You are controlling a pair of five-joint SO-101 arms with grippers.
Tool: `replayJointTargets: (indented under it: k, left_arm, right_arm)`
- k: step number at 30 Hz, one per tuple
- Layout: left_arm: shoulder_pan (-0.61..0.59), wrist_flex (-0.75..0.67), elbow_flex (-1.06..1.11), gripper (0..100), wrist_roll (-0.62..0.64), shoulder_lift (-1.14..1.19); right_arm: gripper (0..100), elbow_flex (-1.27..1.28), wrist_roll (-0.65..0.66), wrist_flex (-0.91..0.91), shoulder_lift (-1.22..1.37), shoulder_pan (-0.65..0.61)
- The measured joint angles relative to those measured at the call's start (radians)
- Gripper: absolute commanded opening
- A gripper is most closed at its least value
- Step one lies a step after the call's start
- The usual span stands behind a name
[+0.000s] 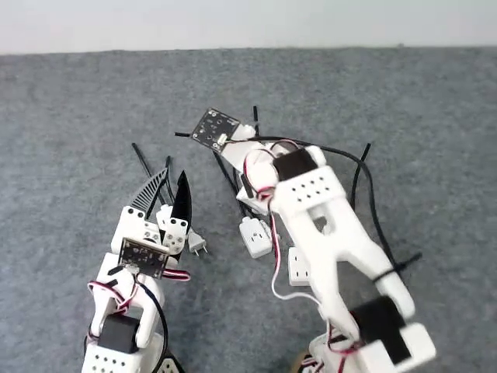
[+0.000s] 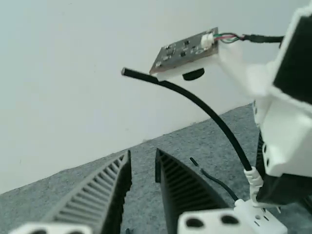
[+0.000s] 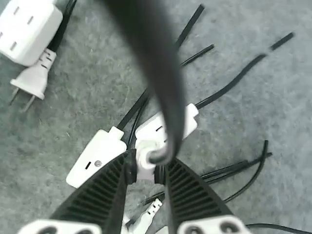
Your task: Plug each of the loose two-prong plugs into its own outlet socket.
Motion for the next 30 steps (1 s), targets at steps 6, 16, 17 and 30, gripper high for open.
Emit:
replayJointTargets:
  k: [6,16,17,30]
  left_arm:
    - [0.000,-0.012,0.000,9,0.000,0.020]
    - [0.000,-0.178,-0.021,9,0.000,0.316]
    - [-0.002,-0.180,-0.034,9,0.000,0.347]
    - [-0.002,-0.218,-0.071,9,0.000,0.463]
  right_arm:
    - [0.8,-0.057,0.046,0.000,0.137,0.000]
    - [0.8,-0.155,0.230,0.000,0.213,0.000]
    - [0.8,-0.161,0.253,0.000,0.219,0.000]
    - [0.9,-0.180,0.361,-0.037,0.270,0.044]
